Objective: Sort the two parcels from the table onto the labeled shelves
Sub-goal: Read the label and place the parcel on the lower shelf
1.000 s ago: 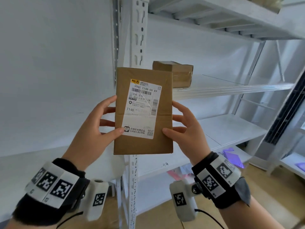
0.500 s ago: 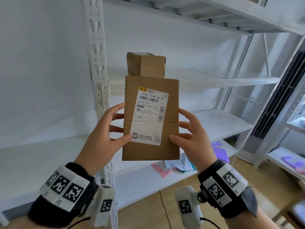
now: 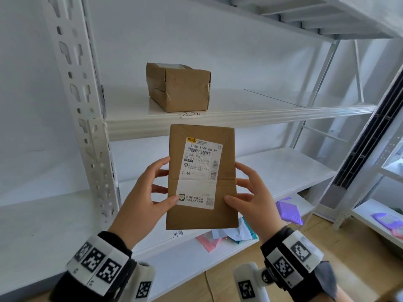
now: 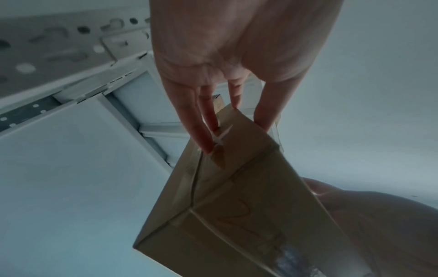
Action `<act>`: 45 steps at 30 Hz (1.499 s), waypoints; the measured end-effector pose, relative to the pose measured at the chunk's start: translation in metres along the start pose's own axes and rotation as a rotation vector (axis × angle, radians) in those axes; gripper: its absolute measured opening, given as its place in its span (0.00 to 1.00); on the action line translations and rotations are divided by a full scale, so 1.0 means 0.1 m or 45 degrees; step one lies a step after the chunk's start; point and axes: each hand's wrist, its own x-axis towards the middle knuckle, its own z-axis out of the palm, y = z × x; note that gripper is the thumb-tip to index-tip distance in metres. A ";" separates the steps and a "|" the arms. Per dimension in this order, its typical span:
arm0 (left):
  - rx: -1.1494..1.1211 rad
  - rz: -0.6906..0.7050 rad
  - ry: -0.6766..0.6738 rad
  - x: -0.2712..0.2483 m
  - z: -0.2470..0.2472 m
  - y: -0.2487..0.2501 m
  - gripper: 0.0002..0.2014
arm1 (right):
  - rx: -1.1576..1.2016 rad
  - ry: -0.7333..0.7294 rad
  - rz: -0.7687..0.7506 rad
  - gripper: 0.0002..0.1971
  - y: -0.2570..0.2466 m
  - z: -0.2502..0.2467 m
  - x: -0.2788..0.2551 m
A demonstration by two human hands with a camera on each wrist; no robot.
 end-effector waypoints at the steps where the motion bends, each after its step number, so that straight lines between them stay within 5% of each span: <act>1: 0.000 -0.005 -0.004 0.07 0.03 -0.06 0.36 | -0.003 -0.004 0.013 0.32 0.05 0.01 0.08; 13: 0.047 -0.286 -0.026 0.44 0.43 -0.89 0.36 | -0.061 -0.152 0.250 0.31 0.95 0.21 0.74; 28: 0.028 -0.711 0.161 1.14 0.58 -1.89 0.35 | -0.204 -0.530 0.404 0.32 1.88 0.92 2.14; 45: 0.006 -1.047 0.079 1.28 0.81 -2.71 0.34 | -0.308 -0.708 0.595 0.31 2.63 1.36 2.43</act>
